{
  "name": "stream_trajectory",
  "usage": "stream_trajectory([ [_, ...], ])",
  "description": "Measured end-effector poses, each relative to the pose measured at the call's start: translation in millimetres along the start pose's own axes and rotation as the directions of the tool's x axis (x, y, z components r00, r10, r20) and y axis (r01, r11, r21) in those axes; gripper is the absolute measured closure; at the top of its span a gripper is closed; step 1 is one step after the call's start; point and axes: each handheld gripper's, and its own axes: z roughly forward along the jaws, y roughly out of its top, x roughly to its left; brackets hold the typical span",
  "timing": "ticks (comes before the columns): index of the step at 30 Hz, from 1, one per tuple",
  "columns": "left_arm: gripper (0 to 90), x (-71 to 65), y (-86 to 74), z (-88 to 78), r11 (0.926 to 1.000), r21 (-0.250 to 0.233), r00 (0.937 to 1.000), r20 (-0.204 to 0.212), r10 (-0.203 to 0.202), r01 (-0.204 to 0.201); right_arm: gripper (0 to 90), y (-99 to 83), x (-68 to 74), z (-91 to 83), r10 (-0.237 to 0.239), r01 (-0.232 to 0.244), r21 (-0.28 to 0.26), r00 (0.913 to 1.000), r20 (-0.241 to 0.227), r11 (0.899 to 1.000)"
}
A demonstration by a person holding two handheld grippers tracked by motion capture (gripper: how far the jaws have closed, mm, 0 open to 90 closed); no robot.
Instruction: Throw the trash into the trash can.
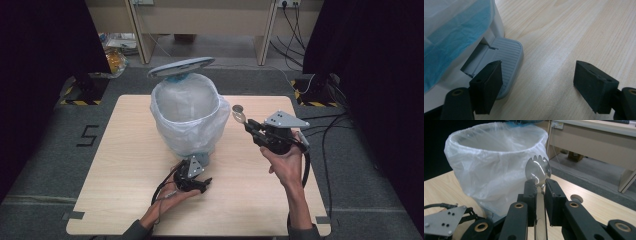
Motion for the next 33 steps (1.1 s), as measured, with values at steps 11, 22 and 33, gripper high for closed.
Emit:
stream_trajectory([
  [11,22.7,0.0,0.0,-0.1,1.0000,0.001,1.0000,0.001,0.001,-0.001,79.8,20.6,0.5,7.7,0.003,-0.003,-0.043,1.0000,-0.007,0.999],
  [22,22.7,-0.1,0.0,0.1,1.0000,0.000,1.0000,0.000,0.000,0.000,79.7,51.2,8.8,30.7,-0.022,0.020,-0.056,0.9992,-0.032,0.998],
  [33,22.7,0.0,0.0,0.1,1.0000,0.000,1.0000,-0.001,0.002,-0.002,79.7,74.9,19.3,57.3,-0.042,0.039,-0.043,0.9967,-0.069,0.998],
])
